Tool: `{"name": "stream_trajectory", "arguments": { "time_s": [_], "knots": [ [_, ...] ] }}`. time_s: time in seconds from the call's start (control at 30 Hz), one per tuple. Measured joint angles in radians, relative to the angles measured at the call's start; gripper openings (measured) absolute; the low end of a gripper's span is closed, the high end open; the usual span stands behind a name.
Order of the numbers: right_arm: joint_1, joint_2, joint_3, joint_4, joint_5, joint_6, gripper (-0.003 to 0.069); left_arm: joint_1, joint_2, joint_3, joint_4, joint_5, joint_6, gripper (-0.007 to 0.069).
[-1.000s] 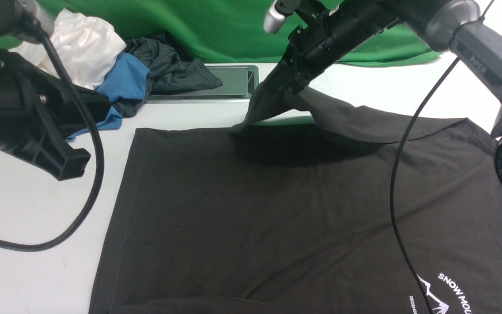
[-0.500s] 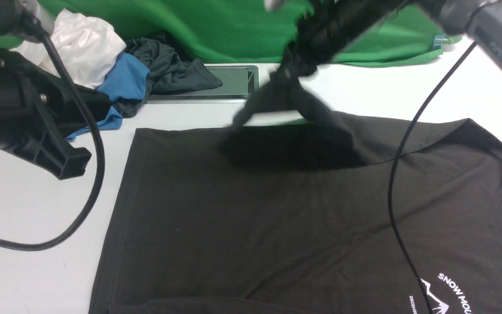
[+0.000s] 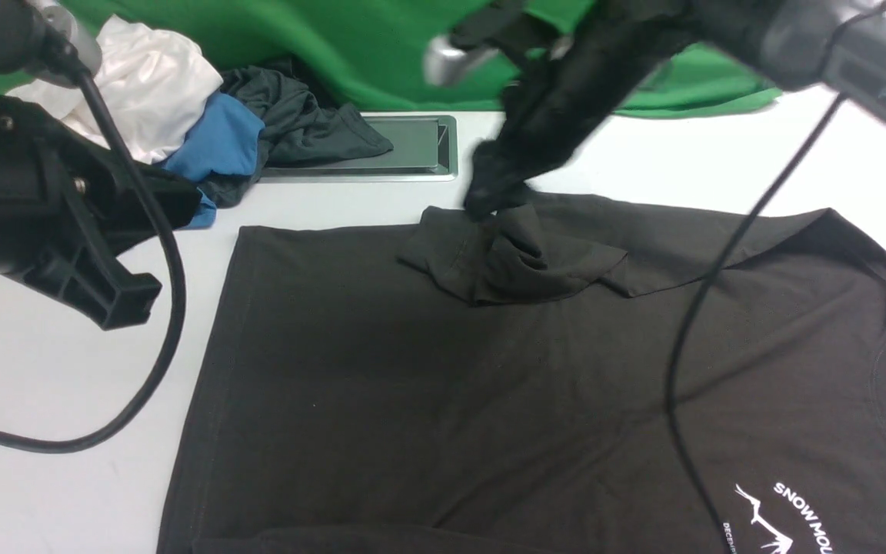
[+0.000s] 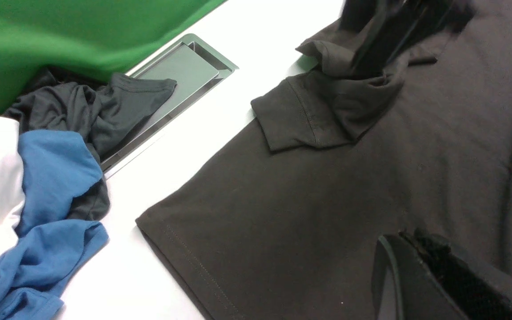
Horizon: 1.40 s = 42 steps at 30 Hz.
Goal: Fold a long-sleeved shirt on a white desktop.
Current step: 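Adjust the sleeve of the black T-shirt lying on the table with the right gripper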
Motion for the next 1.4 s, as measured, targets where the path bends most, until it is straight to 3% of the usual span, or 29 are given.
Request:
{"name": "stream_trajectory", "arguments": {
  "time_s": [0.13,0.3,0.53,1.1,1.17,1.2,1.3,1.4],
  "knots": [
    [0.108,0.095,0.000,-0.140,-0.202,0.104,0.0475,0.000,0.000,0.000,0.000,0.000,0.000,0.0020],
    [0.130,0.175,0.003,-0.267,-0.347,0.247,0.0475,0.000,0.000,0.000,0.000,0.000,0.000,0.0020],
    [0.094,0.213,0.003,-0.280,-0.442,0.343,0.0475,0.000,0.000,0.000,-0.008,-0.006,0.000,0.0020],
    [0.087,0.251,0.003,-0.257,-0.405,0.348,0.0451,0.000,0.000,0.000,-0.042,-0.011,0.000,0.0020],
    [0.087,0.252,0.003,-0.257,-0.407,0.348,0.0366,0.000,0.000,0.000,-0.042,-0.011,0.000,0.0020],
    [0.087,0.252,0.003,-0.257,-0.408,0.348,0.0357,0.000,0.000,0.000,-0.042,-0.011,0.000,0.0020],
    [0.087,0.252,0.003,-0.257,-0.412,0.348,0.0165,0.000,0.000,0.000,-0.042,-0.011,0.000,0.0020],
    [0.087,0.252,0.003,-0.257,-0.415,0.348,0.0080,0.000,0.000,0.000,-0.042,-0.011,0.000,0.0020]
  ]
}}
